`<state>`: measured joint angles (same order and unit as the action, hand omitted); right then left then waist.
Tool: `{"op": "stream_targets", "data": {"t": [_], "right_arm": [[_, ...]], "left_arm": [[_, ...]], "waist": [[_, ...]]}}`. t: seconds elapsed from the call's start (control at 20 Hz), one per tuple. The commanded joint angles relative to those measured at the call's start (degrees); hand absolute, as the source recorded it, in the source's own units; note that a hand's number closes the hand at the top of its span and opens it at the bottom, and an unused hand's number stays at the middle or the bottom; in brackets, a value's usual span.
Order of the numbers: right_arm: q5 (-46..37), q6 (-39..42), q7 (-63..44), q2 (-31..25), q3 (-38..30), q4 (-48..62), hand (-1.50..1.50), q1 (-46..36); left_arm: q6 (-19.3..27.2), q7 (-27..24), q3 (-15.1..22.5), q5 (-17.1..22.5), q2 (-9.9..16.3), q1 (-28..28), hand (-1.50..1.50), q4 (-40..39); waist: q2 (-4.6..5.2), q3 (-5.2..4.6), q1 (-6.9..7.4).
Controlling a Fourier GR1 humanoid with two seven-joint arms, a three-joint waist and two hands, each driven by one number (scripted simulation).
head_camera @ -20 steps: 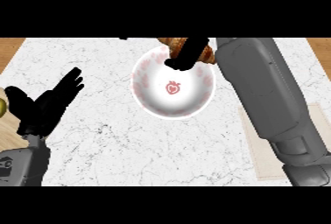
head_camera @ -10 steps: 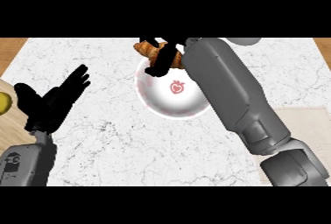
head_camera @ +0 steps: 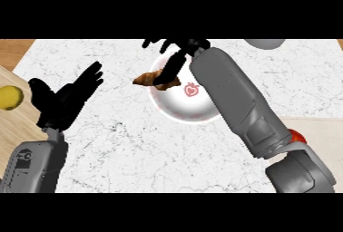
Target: Pick the croissant from the placemat and place it in the bowl
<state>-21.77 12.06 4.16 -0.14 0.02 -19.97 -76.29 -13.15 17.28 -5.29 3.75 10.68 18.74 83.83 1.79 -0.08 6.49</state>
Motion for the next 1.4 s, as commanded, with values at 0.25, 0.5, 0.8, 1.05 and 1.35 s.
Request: {"op": "stream_targets", "data": {"t": [0.25, 0.5, 0.8, 1.05, 1.35], "right_arm": [[5.0, -10.7, 8.5, 0.1, 0.0, 4.5, -1.50, -2.3], [5.5, -15.2, 9.4, -0.5, -3.3, 6.7, -1.50, -3.2], [6.7, -12.4, 13.2, -11.8, -6.3, 7.8, -1.50, -2.5], [6.4, -3.2, 22.8, -19.3, -6.1, 6.7, -1.50, -0.4], [9.2, 10.9, 31.9, -26.9, -8.1, 3.6, -1.50, 2.9]], "left_arm": [[-0.6, -0.2, -0.8, 0.3, 1.0, 0.8, 0.00, 0.0], [-0.9, 0.9, -2.0, 1.2, 1.9, -0.4, 0.00, 0.2], [0.4, -1.2, -1.3, -0.4, 0.7, -3.0, 0.00, 0.2], [0.5, 1.5, -2.6, 1.3, 1.2, -2.0, 0.00, 2.3], [2.7, 0.5, -0.8, -1.5, -0.5, -6.4, 0.00, 4.1]], "waist": [[0.12, 0.01, 0.56], [-0.21, 0.05, -2.02], [-0.31, 0.08, -2.98], [-0.67, 0.15, -3.52], [-1.55, 0.14, -5.46]]}}
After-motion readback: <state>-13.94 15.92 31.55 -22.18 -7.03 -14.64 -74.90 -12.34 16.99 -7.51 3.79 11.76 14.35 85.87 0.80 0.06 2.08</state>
